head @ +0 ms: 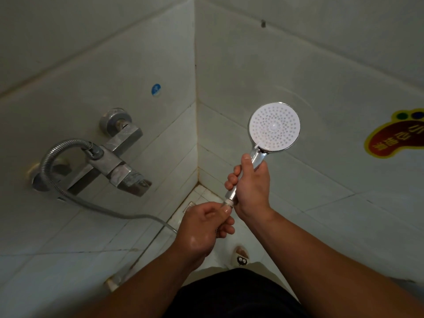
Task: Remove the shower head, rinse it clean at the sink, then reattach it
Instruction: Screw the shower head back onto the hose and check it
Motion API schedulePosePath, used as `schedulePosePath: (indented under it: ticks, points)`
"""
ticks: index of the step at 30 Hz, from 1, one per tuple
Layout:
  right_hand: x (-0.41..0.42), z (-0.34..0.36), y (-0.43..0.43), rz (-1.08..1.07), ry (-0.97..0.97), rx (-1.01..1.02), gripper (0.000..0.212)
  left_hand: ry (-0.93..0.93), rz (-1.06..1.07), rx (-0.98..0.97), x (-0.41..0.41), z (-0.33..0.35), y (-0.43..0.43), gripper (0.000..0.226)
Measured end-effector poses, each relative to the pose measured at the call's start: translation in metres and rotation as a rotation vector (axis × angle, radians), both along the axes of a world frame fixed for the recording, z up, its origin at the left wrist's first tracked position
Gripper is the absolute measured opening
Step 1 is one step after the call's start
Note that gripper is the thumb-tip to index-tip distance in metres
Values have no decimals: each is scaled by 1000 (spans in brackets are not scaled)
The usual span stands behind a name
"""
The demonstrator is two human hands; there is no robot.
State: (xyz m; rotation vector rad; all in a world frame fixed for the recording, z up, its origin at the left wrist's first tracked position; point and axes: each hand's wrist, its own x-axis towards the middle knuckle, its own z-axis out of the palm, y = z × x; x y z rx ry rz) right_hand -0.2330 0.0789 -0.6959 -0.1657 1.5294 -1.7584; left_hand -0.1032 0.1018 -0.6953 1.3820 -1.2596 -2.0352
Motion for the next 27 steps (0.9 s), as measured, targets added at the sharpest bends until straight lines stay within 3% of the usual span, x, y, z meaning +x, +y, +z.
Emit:
schedulePosePath:
  ticks: [6,12,15,20,27]
  points:
    - [3,-3,-2,4,55,22,12,-142,26,-143,-4,-2,4,8]
    - [-2,1,-4,-8,-4,16,9,34,46,85,-3,2,0,32]
    - [-2,1,-4,0,-1,17,10,21,11,47,-1,-1,-1,25]
    - [-1,0,-4,24,-26,14,12,35,68,148,-1,-8,-5,15]
    - [-5,8,-6,14,-14,-18,11,-30,-30,-44,9,-5,-23,14]
